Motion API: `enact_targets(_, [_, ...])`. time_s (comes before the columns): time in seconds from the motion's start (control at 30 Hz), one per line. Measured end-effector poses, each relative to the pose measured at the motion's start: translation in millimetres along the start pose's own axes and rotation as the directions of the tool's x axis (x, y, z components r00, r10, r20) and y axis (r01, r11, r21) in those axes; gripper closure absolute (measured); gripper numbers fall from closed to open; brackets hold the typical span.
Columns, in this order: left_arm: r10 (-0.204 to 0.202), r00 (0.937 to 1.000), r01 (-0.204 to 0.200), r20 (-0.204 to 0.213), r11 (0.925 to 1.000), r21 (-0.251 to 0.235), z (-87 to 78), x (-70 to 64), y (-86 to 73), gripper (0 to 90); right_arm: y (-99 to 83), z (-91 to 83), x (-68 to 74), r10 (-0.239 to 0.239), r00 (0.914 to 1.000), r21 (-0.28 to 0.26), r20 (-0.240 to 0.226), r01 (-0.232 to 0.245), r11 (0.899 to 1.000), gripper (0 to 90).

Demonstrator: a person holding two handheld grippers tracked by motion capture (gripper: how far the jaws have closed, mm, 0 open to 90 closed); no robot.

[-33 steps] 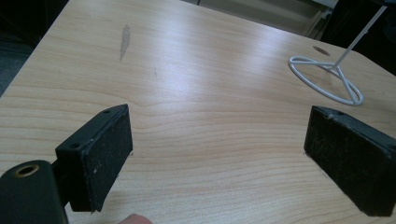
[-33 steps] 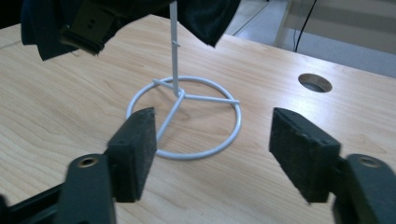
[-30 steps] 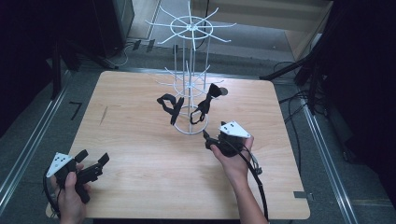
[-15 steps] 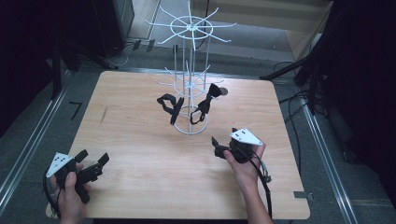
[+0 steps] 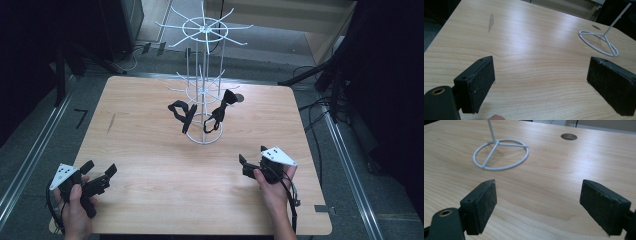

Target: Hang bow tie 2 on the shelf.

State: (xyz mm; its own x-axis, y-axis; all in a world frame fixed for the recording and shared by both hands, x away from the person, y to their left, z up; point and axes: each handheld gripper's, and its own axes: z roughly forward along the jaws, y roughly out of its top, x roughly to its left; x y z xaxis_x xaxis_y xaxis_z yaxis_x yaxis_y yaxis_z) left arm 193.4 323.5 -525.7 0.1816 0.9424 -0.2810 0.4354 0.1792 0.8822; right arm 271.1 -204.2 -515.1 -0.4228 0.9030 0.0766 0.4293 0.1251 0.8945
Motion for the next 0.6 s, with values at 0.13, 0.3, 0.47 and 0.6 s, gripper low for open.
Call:
enact_targets(0.13, [-0.002,1.0,0.002,0.0,1.0,-0.002,0.0,0.0,-0.1,8.7,-7.2,-7.6,-9.3,0.014,0.9998,0.005,0.014,-0.014,1.0,14.9])
enact_targets(0.3, [-0.001,1.0,0.001,-0.001,1.0,-0.001,0.0,0.0,-0.1,8.7,-16.4,-18.8,-21.6,0.028,0.9987,0.015,0.042,-0.029,0.999,14.9])
enact_targets(0.47, [-0.002,1.0,0.002,-0.001,1.0,-0.003,-0.1,0.0,-0.2,8.7,-26.6,-31.3,-36.2,0.06,0.9956,0.018,0.071,-0.062,0.998,14.9])
enact_targets(0.6, [0.0,1.0,0.0,0.0,1.0,-0.002,-0.1,-0.2,-0.2,8.7,-33.6,-40.5,-46.6,0.069,0.9924,0.031,0.102,-0.072,0.997,14.9])
